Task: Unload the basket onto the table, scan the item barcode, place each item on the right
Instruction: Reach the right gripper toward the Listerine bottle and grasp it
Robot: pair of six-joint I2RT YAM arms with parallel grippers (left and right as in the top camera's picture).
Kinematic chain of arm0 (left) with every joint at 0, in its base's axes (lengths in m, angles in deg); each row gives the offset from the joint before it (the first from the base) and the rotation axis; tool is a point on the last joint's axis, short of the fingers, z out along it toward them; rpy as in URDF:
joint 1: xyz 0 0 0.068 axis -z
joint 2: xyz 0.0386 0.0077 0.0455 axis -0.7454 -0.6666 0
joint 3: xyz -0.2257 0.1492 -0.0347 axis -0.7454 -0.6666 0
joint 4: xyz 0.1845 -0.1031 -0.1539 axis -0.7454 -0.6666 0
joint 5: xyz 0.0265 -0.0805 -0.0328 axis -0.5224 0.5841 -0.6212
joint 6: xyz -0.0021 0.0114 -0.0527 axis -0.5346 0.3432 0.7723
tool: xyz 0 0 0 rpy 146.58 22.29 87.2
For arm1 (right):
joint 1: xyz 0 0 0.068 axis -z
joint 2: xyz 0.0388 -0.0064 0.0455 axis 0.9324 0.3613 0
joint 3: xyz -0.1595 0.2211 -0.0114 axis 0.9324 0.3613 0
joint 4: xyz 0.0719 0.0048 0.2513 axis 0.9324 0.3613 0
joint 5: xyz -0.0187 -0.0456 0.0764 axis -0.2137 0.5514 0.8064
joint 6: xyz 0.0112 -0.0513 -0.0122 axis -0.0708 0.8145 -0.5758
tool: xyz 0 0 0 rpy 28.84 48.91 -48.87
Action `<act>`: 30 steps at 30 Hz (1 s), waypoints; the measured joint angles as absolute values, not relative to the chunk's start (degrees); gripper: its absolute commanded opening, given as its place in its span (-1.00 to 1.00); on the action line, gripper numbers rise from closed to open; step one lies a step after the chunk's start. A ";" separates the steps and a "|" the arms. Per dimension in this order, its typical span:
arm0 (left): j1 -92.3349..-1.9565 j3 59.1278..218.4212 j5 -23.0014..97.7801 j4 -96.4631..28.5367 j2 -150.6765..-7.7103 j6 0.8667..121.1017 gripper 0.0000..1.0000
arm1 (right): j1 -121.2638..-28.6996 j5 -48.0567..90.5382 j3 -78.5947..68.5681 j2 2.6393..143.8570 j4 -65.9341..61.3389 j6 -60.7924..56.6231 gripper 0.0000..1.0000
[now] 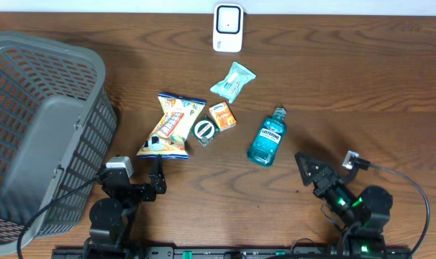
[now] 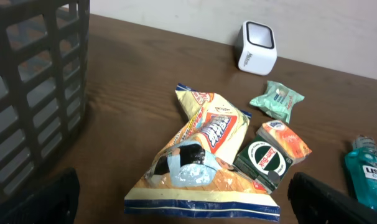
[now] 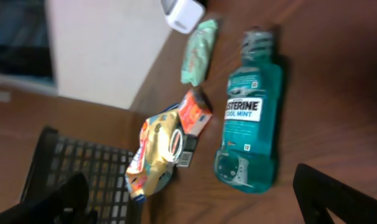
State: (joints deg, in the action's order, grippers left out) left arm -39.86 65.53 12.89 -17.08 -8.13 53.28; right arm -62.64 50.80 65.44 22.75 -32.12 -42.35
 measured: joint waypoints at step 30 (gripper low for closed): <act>-39.86 65.58 12.89 -17.25 -8.15 53.30 0.96 | -91.28 17.91 0.86 77.78 10.67 -28.40 0.97</act>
State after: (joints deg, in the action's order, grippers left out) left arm -39.86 65.58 12.89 -17.25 -8.15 53.30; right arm -91.28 17.91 0.86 77.78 10.67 -28.40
